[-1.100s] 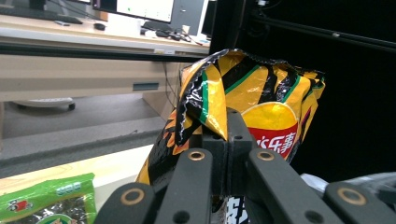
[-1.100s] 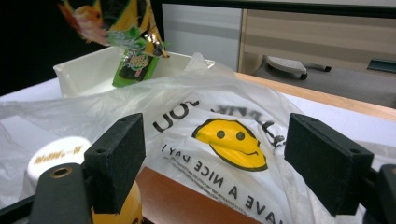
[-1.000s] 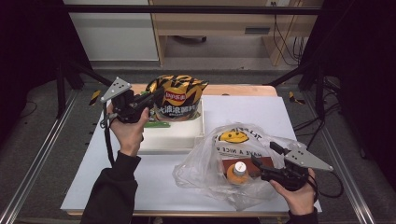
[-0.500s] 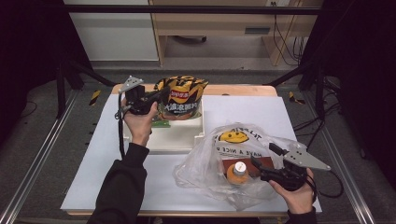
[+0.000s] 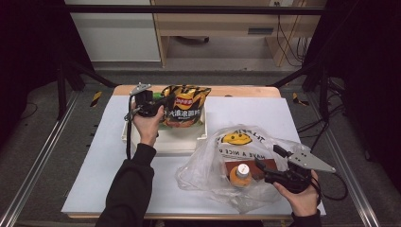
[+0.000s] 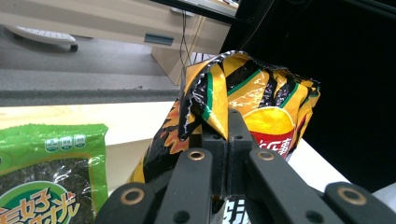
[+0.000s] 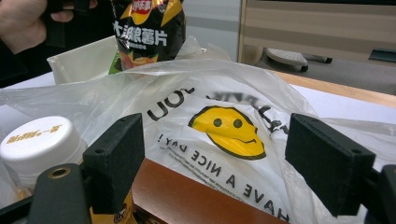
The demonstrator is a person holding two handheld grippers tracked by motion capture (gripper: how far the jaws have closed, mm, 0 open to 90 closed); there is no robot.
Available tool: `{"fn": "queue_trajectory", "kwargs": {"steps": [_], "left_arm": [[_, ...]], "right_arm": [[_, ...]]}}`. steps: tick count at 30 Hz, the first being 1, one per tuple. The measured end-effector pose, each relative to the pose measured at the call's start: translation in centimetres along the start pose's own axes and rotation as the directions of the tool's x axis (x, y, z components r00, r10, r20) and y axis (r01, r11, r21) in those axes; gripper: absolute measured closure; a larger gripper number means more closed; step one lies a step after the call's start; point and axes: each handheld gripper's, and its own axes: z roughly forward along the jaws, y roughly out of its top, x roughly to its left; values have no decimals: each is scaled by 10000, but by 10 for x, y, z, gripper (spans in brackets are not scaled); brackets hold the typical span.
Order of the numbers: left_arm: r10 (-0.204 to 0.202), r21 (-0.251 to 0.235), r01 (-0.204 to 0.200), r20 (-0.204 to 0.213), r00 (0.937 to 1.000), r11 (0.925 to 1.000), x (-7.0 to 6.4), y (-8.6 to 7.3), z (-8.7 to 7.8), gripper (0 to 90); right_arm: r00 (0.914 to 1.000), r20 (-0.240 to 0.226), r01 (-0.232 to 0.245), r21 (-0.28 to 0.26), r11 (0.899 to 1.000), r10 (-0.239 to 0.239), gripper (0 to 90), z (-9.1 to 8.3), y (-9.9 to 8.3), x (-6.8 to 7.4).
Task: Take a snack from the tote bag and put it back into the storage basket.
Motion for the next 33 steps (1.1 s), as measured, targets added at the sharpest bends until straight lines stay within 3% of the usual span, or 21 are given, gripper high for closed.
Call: {"fn": "queue_trajectory", "kwargs": {"steps": [6, 14, 19, 22, 26, 29, 31, 33], "left_arm": [[-282, -132, 283, 69, 9996, 9995, 5, -1, 5, 890], [77, 103, -73, -426, 9991, 9999, 10, 2, 9, 876], [46, 69, -42, -549, 9985, 10000, 11, 2, 13, 862], [193, 253, -172, -857, 9961, 9995, 15, 0, 17, 840], [440, 348, -405, -1054, 9935, 9986, 20, -3, 20, 780], [668, 415, -625, -1113, 9915, 9972, 22, -3, 20, 651], [934, 563, -869, -1258, 9876, 9946, 23, -2, 16, 539], [1306, 810, -1191, -1558, 9791, 9896, 24, -1, 10, 450]], "right_arm": [[10000, -2, 11, 3, 10000, -11, 199, 1, 0, 0], [10000, -4, 21, 44, 10000, -21, 199, 2, -1, 0], [10000, 6, 22, 47, 10000, -22, 198, 2, 0, 0], [10000, -2, 28, 42, 10000, -28, 198, 2, -1, 1], [10000, 2, 18, 58, 10000, -18, 198, 3, -1, 1], [10000, 1, 26, 77, 10000, -26, 197, 3, -1, 0], [10000, 2, 15, 60, 10000, -15, 197, 3, -1, 1], [10000, -6, 24, 32, 10000, -24, 197, 2, 0, 1]]}}
